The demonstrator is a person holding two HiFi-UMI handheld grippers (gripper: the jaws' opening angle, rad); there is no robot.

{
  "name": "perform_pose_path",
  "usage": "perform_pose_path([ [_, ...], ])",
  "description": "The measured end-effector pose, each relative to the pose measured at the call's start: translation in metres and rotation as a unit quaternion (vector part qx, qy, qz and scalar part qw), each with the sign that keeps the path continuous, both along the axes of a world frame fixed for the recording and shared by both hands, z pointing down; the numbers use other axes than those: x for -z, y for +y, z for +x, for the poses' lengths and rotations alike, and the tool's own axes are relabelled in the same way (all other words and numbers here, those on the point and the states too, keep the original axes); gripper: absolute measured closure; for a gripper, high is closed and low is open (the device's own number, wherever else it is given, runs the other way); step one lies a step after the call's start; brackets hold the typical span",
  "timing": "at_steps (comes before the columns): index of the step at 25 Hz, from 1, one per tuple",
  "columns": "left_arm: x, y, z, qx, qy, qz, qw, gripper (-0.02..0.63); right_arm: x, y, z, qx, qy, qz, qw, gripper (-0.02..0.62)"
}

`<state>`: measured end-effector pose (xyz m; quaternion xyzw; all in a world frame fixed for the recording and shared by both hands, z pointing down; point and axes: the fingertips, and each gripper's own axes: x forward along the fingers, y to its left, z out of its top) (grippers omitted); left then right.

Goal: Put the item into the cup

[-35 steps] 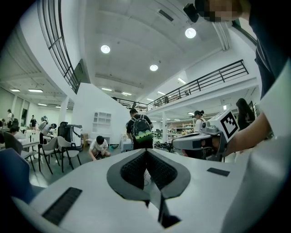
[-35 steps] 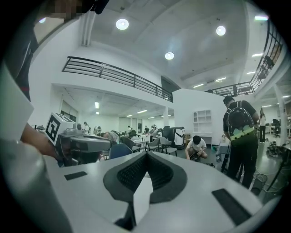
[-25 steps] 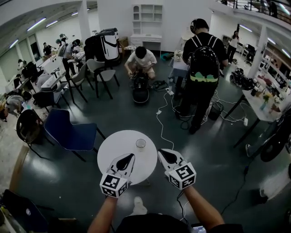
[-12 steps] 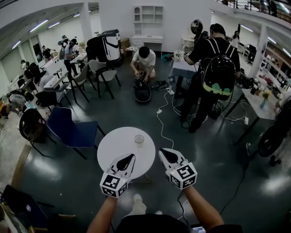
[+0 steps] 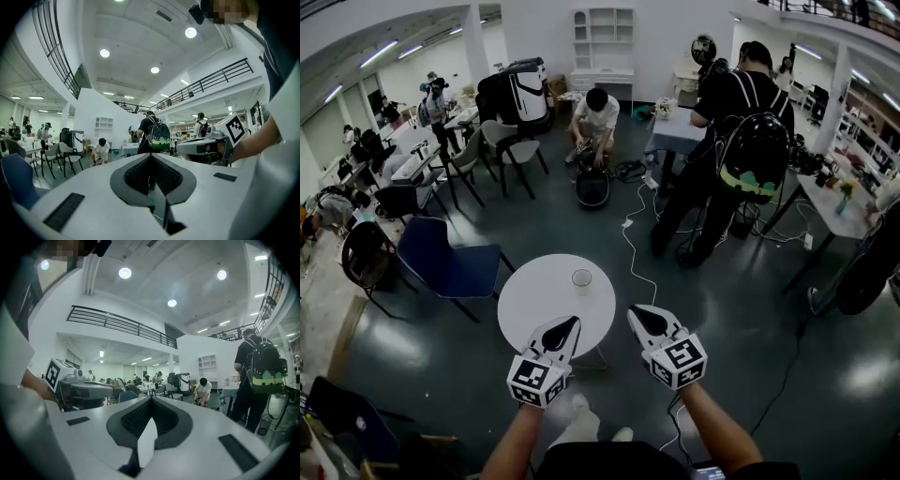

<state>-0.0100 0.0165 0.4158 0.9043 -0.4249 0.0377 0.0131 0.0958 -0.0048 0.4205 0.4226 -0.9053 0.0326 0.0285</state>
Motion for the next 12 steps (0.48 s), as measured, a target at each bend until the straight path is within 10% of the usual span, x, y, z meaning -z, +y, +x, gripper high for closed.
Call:
perform_pose_path([
  [12,0.006,0.007,-0.010,0.010,-0.002,-0.001,1.0000,0.591,0.008,0.000,-0.004,0.001,-0.001,0.001,1.000,0.580],
])
